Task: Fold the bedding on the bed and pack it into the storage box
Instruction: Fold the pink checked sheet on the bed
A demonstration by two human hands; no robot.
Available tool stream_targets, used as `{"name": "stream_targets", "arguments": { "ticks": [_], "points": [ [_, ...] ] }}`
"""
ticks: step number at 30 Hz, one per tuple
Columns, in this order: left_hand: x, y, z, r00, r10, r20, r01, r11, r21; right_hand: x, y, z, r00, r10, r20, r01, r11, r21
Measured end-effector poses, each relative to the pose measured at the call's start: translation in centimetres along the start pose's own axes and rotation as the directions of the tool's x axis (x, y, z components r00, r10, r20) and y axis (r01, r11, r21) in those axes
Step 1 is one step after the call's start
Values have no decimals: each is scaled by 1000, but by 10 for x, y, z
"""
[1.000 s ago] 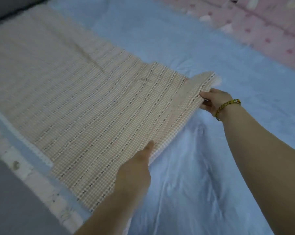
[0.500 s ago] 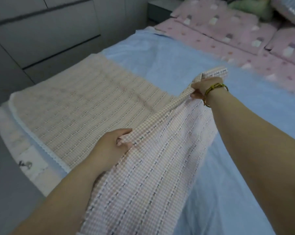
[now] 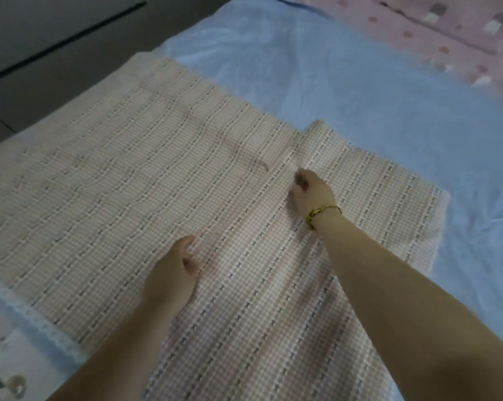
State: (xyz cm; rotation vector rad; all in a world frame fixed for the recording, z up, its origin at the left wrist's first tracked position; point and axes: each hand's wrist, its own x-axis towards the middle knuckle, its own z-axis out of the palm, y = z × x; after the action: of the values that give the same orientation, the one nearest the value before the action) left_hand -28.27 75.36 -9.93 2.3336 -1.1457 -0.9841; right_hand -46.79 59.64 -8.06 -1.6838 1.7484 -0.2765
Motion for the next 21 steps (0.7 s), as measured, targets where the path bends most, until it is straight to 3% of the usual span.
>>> {"name": "stream_targets", "arguments": {
  "ticks": [3,5,12,17,21],
  "points": [
    [-5,-1,14,998,7,-60,-3,997,72,-4,16,15,986,-119,116,157,896,-415],
    [-10,0,18,995,42,-93,-30,991,128,-4,22,23,982,-103,160,174,828,-532],
    [-25,-10,5,995,-92,-35,98,888,449,-14,20,30,978,-151,147,210,752,-625],
    [-41,-18,-6,987,-106,-124,145,918,369,-29,16,28,977,-170,131,214,768,-604],
    [-38,-27,-5,986,-147,-75,165,902,399,-26,19,30,971,-128,203,227,763,-605]
  ]
}}
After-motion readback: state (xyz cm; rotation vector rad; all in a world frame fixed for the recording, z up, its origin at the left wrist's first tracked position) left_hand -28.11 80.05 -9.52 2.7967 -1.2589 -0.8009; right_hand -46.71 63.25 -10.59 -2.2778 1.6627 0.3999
